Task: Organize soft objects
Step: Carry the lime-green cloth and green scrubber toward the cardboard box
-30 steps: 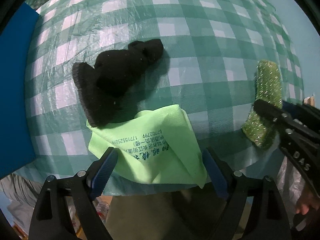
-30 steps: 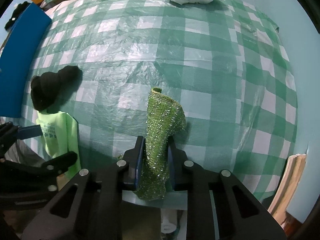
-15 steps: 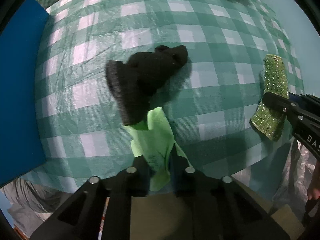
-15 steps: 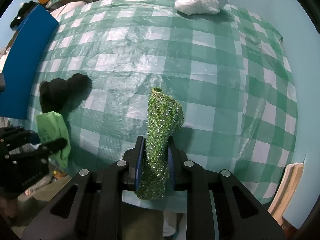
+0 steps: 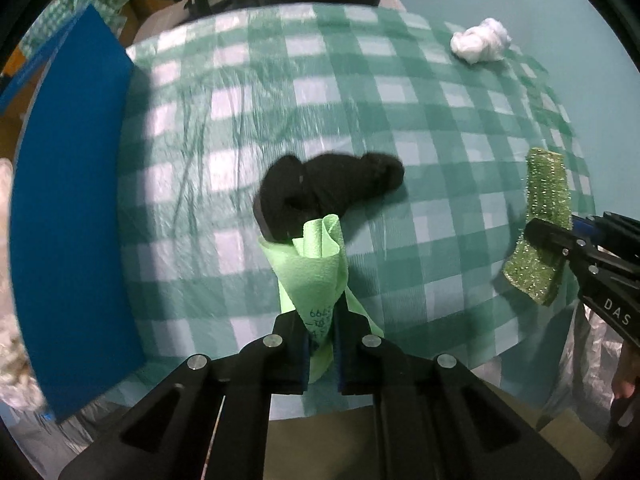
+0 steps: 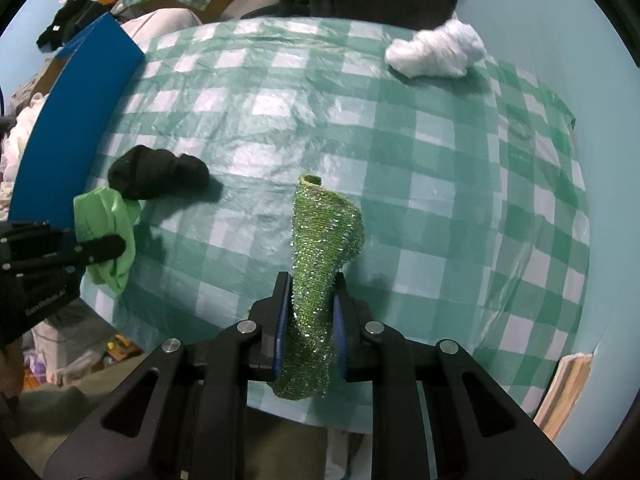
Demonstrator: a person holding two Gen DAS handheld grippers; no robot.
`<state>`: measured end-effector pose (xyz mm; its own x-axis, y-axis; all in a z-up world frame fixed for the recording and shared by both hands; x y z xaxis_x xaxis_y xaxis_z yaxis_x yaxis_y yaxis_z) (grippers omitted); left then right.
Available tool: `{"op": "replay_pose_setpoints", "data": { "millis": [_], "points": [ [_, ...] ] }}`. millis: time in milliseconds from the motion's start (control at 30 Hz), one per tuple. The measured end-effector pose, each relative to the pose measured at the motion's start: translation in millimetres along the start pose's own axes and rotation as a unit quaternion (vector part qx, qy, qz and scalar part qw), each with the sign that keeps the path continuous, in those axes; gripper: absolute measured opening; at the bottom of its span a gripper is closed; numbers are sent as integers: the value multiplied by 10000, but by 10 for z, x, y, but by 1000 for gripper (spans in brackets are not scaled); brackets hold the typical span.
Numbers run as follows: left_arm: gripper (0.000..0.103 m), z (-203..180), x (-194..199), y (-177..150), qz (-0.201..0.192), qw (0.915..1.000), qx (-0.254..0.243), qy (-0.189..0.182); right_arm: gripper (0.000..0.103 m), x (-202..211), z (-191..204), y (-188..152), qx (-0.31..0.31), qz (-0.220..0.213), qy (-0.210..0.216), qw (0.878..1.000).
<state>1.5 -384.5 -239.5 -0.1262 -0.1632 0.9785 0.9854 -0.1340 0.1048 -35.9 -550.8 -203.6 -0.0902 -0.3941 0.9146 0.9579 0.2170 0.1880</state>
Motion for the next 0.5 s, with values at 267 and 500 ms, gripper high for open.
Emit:
{"op": "replay_pose_setpoints", "data": {
  "millis": [267,500],
  "points": [
    [9,157,362,123,-290,9995,-72,-44,17,130,177,158,77,-129,37,9999],
    [9,382,669,25,-513,9986,36,-129,17,329,302,273,135,-295,182,9993]
  ]
}}
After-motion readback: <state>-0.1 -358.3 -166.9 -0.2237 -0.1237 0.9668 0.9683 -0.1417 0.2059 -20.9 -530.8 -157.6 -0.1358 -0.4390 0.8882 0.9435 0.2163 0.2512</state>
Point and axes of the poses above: each gripper's, at about its wrist camera, not at the fingertips, and x roughly against the way its jaws point, z to its left, y to its top, the point moved 1 cm from there along -x, roughly the way its jaws point, and after that the axes turned 14 degrees about y, right-handed, at the moved point
